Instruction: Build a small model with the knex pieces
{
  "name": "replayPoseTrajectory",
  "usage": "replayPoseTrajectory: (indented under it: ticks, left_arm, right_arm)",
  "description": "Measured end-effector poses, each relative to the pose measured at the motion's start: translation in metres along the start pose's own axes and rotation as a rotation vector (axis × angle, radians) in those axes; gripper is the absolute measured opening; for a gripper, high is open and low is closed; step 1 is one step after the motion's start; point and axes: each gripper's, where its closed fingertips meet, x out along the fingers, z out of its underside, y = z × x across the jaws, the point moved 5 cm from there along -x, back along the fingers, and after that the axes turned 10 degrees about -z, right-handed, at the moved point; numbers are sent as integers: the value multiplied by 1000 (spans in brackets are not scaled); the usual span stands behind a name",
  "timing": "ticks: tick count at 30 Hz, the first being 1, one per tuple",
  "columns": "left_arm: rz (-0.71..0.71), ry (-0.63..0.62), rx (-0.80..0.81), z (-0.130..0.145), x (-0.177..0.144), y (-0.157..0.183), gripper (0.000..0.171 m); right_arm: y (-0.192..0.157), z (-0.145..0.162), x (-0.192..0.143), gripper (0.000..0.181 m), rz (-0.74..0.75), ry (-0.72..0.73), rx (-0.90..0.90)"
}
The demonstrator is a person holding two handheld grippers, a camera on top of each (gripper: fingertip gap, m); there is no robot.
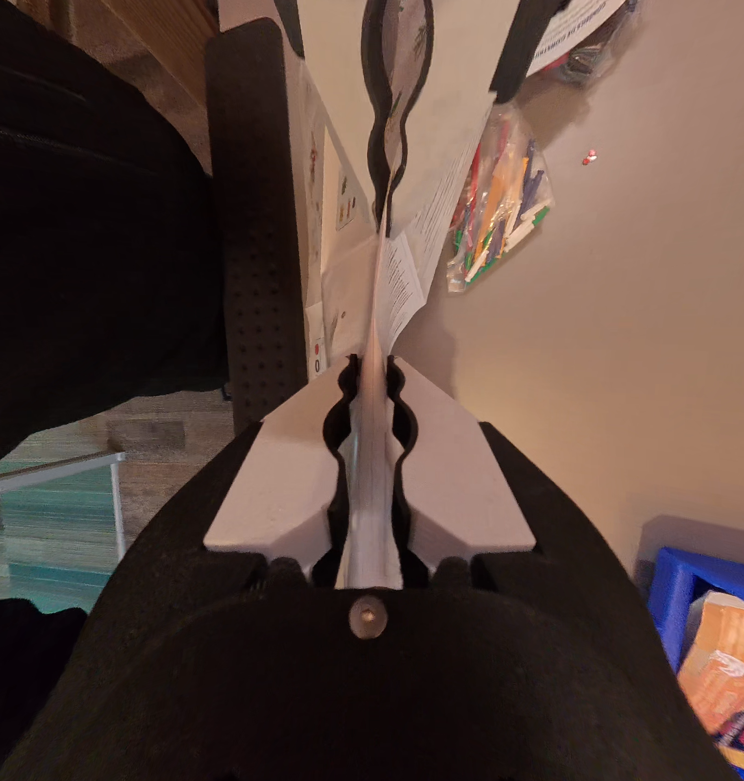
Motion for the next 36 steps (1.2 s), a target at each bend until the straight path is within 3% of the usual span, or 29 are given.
replayPoseTrajectory:
  ticks: [2, 6, 8, 11, 14, 19, 23, 29, 33, 35, 36]
  left_arm:
    - [4, 11, -6, -3, 0, -1, 0]
    - [-11, -9, 2, -4, 4, -4, 0]
    - [-24, -30, 4, 0, 5, -8, 0]
    - [-34, -17, -23, 1, 4, -13, 0]
    - [-52, -24, -36, 7, 5, -20, 0]
    - [-39, -89, -130, 40, -16, -31, 30]
    - [-11, -176, -209, 87, -41, -34, 41]
    - [-2, -290, -259, 136, -64, -28, 20]
    - [19, -306, -269, 148, -74, -16, 6]
    - [23, -280, -280, 148, -76, -12, 7]
    - [21, -274, -290, 149, -77, -11, 18]
  right_arm:
    - [-1, 4, -3, 0, -19, 23, 8]
    - [1, 8, -5, 0, 6, -4, 14]
    - [6, 13, -11, 31, 38, -17, 42]
    - [9, 17, -16, 0, 38, 5, 46]
    - [17, 17, -15, 0, 78, 1, 54]
    - [24, 19, -18, 0, 133, -29, 43]
    - [23, 22, -23, 0, 149, -28, 25]
    - [19, 22, -32, 0, 160, -23, 4]
    - [20, 25, -36, 0, 149, -8, 14]
    - [19, 25, -36, 0, 134, 8, 15]
    - [18, 25, -35, 0, 127, 11, 15]
